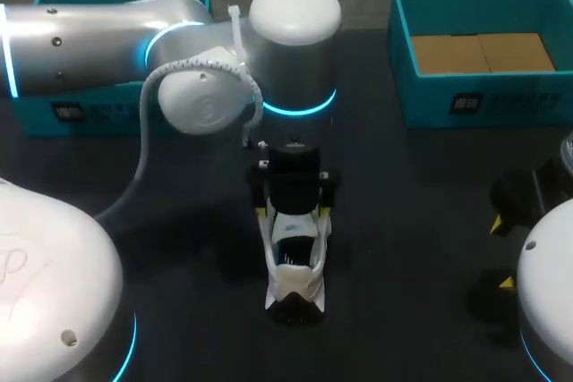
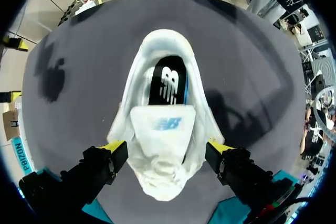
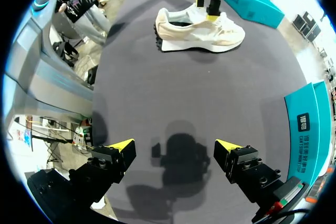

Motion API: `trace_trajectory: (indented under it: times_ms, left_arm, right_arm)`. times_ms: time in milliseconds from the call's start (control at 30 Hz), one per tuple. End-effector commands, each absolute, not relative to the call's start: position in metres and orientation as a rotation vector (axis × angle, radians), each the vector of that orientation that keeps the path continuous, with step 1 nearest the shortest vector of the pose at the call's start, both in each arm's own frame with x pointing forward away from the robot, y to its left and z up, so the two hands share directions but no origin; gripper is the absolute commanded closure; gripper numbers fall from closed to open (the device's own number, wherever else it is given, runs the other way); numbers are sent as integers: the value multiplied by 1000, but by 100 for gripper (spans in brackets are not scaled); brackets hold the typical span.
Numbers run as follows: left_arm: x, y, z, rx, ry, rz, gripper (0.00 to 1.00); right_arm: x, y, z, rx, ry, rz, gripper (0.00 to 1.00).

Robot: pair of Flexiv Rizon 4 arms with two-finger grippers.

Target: Take the shoe out of the shoebox, open the shoe tongue, remove and reinsert the insole, then place the shoe into the shoebox

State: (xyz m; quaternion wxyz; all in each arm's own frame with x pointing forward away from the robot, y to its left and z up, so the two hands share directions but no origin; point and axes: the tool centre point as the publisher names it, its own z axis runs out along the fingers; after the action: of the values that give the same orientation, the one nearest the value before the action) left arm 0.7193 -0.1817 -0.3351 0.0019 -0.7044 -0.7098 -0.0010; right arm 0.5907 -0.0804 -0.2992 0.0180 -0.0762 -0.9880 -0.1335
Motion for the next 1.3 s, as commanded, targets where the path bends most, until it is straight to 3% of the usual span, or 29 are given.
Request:
trace_trajectory:
  times_ms: [33,367,467,533,633,667,700,1100,1300]
  left_arm:
    - [726,-179,-320,-2213,-2257,-19,0]
    - [739,-179,-273,-2229,-2336,0,0]
    - [739,-178,-267,-2230,-2334,23,20]
    - [737,-177,-266,-2234,-2329,24,54]
    - [735,-176,-266,-2238,-2328,42,74]
    - [734,-175,-266,-2239,-2324,47,95]
    - [733,-175,-267,-2239,-2321,54,100]
    - [712,-173,-305,-2283,-2193,87,100]
    - [705,-175,-329,-2288,-2139,114,92]
  right_arm:
    - [589,-81,-300,-237,-3072,-412,0]
    - [589,-81,-300,-237,-3072,-412,0]
    - [589,-81,-300,-237,-3072,-412,0]
    - [589,-81,-300,-237,-3072,-412,0]
    - [589,-81,-300,-237,-3072,-412,0]
    - [589,-81,-300,-237,-3072,-412,0]
    - [589,-81,-300,-237,-3072,-412,0]
    - [589,-81,-300,-237,-3072,-412,0]
    - [589,-81,-300,-237,-3072,-412,0]
